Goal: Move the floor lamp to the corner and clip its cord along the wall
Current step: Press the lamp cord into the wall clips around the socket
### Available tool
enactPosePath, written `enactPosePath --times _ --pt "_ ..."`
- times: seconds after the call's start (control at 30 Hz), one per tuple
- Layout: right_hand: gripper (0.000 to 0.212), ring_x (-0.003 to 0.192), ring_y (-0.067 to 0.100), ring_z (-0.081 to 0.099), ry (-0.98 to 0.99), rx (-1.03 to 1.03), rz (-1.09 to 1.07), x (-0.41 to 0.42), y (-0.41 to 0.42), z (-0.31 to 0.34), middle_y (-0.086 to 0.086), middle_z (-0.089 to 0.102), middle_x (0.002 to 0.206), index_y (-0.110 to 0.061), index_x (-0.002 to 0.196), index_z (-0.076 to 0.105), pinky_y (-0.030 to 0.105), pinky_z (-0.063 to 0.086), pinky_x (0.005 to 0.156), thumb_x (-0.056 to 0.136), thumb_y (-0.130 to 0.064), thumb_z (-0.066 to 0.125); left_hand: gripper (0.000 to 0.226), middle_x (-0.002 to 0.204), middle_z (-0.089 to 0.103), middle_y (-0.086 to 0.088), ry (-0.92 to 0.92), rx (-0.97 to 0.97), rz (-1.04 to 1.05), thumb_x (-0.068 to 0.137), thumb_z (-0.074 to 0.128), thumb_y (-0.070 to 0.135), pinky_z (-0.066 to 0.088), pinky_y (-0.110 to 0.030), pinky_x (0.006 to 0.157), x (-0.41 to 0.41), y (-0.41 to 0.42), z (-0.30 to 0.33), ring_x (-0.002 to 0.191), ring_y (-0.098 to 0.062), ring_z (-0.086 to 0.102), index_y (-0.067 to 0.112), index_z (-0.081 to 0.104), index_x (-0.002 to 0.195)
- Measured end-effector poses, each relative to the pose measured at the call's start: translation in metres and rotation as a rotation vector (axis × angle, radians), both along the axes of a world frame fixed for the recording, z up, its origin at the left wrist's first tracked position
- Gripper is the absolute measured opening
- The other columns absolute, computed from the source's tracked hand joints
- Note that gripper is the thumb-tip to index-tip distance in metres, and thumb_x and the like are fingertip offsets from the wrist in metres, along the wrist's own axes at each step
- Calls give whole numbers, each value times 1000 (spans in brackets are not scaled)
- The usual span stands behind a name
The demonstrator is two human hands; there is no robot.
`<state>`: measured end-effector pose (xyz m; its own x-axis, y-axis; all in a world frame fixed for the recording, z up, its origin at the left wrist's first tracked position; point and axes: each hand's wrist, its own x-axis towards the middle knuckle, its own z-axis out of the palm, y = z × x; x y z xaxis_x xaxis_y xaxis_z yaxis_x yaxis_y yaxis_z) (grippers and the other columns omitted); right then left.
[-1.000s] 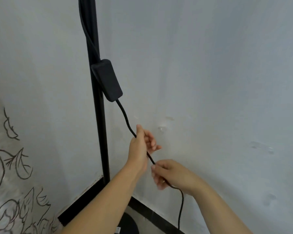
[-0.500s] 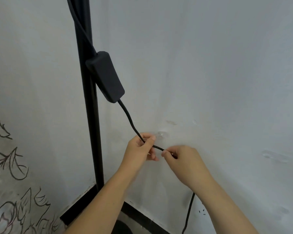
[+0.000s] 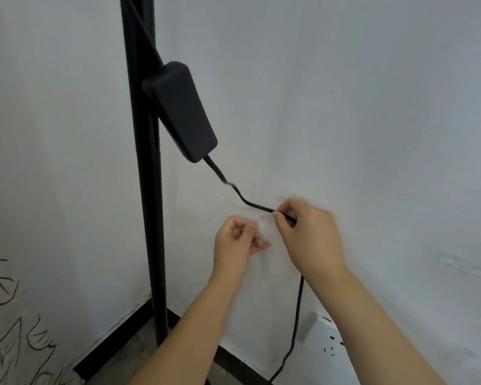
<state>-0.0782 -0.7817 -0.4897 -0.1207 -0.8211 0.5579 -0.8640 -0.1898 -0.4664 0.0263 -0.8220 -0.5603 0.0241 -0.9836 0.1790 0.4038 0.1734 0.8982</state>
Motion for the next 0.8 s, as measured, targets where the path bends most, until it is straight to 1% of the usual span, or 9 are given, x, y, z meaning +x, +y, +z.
enactPosePath --times 0.07,0.13,0.23,0.33,0.4,0.5,0.6,0.7,0.8 --pt "12 66 21 61 34 -9 -8 -1 -1 -2 0 68 69 -14 80 61 37 52 62 87 -21 56 16 61 60 -2 -7 3 18 93 52 5 60 -34 70 -2 -1 -6 59 -15 62 6 56 78" --pt "12 66 22 62 50 -7 -10 -2 -2 -4 1 68 69 -14 81 61 38 53 62 88 -22 55 13 61 64 0 -8 -22 5 93 53 6 60 -32 72 0 -2 -8 62 -14 64 3 60 83" --pt "12 69 24 63 73 -18 -16 -3 -1 -7 3 70 72 -14 82 61 39 53 63 89 -22 55 15 71 67 -5 -11 -58 -22 93 52 7 59 -28 72 0 -2 -6 66 -15 66 -1 65 91" --pt "12 70 25 63 95 -28 -22 -3 2 -13 3 69 75 -13 85 58 39 52 63 90 -23 54 16 78 68 -9 -10 -69 -25 93 52 5 58 -25 71 -3 -2 -3 66 -13 66 -5 63 96" --pt "14 67 26 64 88 -6 -12 -4 4 -18 4 68 75 -12 84 55 39 52 62 91 -24 52 12 81 69 -12 -8 -70 -16 92 53 3 58 -25 71 -5 -2 -1 68 -13 67 -4 62 96" --pt "18 65 28 65 93 46 -1 -5 4 -23 6 66 75 -11 82 51 42 51 62 92 -25 49 9 84 71 -14 -47 -97 -4 89 57 3 59 -29 76 -5 -3 -1 75 -19 70 1 63 96" --pt "19 66 30 63 113 36 -4 -4 4 -25 8 65 73 -10 81 50 41 50 61 92 -25 49 9 85 72 -10 -66 -134 -11 87 61 7 58 -29 77 -5 -1 0 80 -20 71 6 64 95" --pt "17 69 30 59 154 3 -26 -2 5 -24 7 65 76 -11 82 52 39 47 58 92 -25 50 4 77 72 -2 -65 -153 -11 87 63 12 58 -27 71 -6 1 4 74 -16 71 9 63 90" --pt "16 69 28 57 154 -23 -27 -2 7 -24 6 65 78 -10 83 55 39 48 58 92 -23 51 9 73 71 -9 -75 -100 32 89 61 17 59 -30 64 -9 0 10 65 -21 70 9 60 84"
